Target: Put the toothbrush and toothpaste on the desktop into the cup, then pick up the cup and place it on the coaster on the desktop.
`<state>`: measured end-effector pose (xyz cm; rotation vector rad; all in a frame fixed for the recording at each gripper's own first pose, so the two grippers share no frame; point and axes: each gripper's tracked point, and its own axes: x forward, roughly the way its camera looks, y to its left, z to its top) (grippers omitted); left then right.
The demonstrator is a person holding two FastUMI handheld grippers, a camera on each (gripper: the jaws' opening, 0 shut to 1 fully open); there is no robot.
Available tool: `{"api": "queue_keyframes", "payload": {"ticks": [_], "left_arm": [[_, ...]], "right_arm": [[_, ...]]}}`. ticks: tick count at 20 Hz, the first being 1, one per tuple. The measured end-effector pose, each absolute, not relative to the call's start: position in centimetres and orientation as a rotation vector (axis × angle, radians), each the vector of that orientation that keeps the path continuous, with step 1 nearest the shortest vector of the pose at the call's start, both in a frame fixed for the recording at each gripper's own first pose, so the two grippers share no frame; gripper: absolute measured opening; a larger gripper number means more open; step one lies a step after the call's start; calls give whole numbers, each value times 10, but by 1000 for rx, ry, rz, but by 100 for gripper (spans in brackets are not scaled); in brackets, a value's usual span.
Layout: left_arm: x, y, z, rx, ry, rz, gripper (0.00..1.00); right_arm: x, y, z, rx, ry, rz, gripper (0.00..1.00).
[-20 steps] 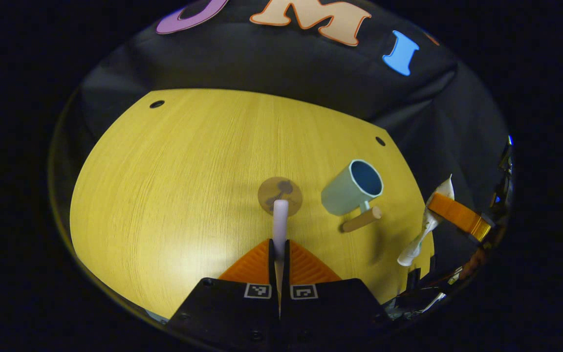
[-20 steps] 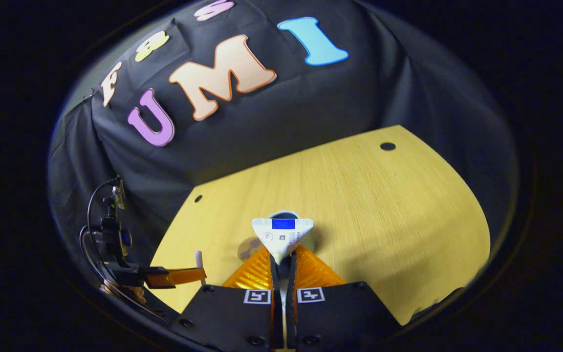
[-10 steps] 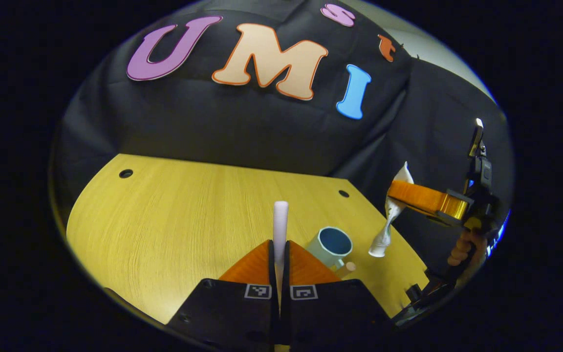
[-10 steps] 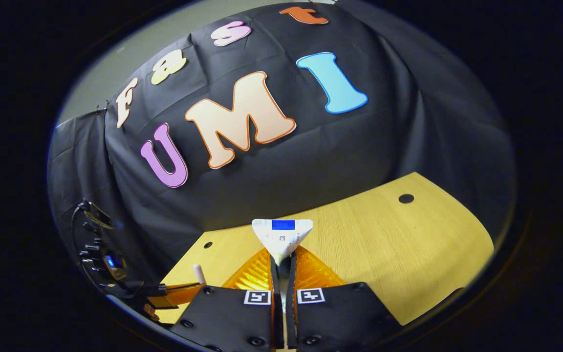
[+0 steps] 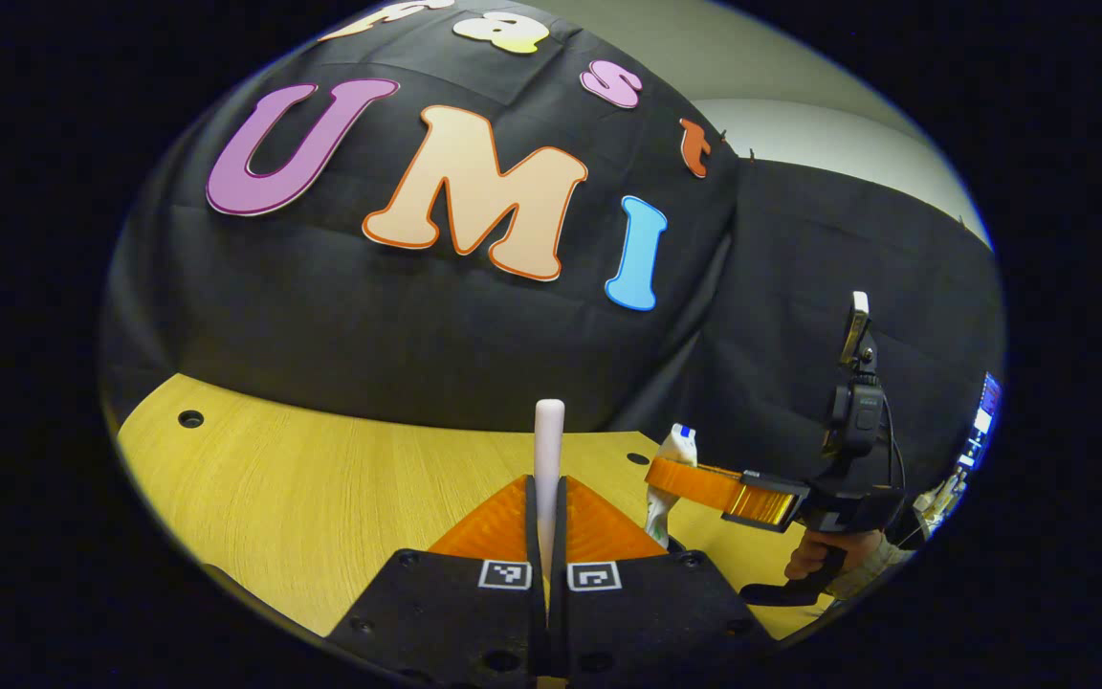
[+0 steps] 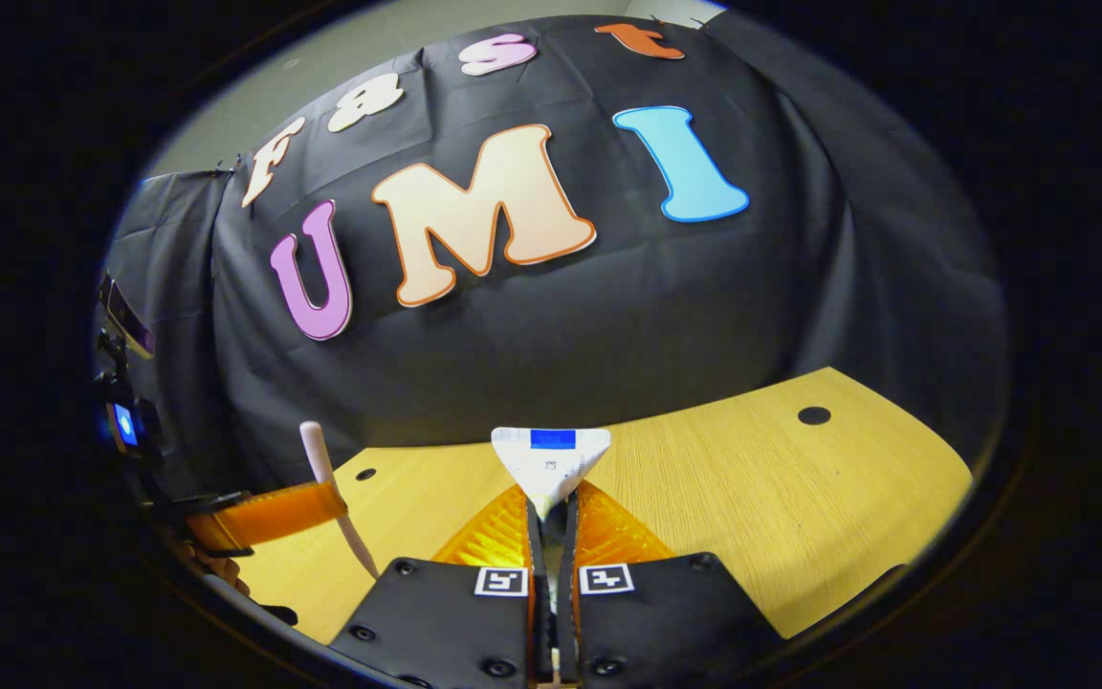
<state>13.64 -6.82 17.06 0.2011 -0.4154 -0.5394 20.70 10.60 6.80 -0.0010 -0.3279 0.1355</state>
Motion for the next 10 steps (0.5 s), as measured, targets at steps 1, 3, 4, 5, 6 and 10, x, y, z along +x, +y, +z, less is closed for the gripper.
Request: {"api": "queue_keyframes", "payload": {"ticks": [1, 3, 4, 5, 6, 10], "left_arm": [[137, -71, 174, 199, -429, -550, 0], [136, -80, 179, 196, -451, -577, 0], [136, -84, 180, 201, -456, -587, 0], [136, -86, 181, 213, -459, -587, 0], [135, -89, 183, 222, -469, -588, 0], [127, -103, 190, 238, -503, -603, 0]], "right_arm": [[209, 104, 64, 6, -325, 125, 5], [212, 103, 55, 18, -317, 113, 6], [211, 103, 51, 26, -313, 115, 7], [210, 104, 48, 38, -302, 120, 10], [212, 102, 42, 46, -288, 109, 13], [198, 95, 38, 88, -283, 95, 26]]}}
